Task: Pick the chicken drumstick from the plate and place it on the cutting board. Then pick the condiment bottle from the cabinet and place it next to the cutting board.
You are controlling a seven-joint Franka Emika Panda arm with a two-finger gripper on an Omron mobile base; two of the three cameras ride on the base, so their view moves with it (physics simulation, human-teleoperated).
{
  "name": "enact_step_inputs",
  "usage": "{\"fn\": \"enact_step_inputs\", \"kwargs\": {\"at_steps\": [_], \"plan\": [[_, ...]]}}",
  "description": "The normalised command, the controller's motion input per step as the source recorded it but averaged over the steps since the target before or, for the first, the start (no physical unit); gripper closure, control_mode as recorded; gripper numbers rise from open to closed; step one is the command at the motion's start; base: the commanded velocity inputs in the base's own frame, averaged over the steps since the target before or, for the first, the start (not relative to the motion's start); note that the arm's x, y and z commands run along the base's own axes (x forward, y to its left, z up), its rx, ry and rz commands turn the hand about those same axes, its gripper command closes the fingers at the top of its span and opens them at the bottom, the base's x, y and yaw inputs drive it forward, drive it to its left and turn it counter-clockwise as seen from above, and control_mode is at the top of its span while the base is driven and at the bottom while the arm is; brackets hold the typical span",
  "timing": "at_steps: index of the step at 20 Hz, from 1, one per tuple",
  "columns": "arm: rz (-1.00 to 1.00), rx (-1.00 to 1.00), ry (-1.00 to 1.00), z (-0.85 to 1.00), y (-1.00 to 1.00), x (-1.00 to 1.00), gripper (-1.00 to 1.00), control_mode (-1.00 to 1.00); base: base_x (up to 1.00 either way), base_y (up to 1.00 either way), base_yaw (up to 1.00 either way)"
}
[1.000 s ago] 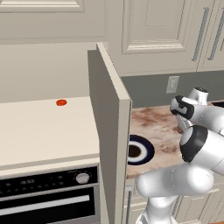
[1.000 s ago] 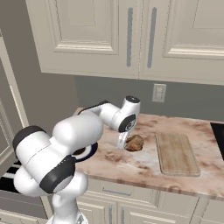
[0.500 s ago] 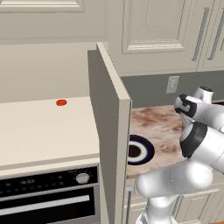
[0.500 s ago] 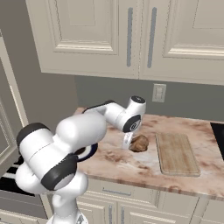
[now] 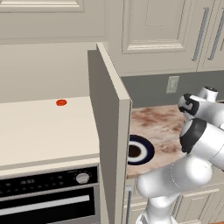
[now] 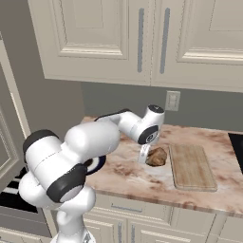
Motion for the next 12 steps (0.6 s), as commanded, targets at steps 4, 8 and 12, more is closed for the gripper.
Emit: {"fn": "enact_step_inputs", "kwargs": {"at_steps": [4,8,12], "plan": [[0.00,0.00,0.00,0.00,-0.24,0.00,1.00,-1.00,0.00,0.00,0.00],[0.00,0.00,0.00,0.00,-0.25,0.00,1.00,-1.00,0.00,0.00,0.00],[0.00,0.00,0.00,0.00,-0.27,0.01,1.00,-1.00,0.00,0.00,0.00]]}}
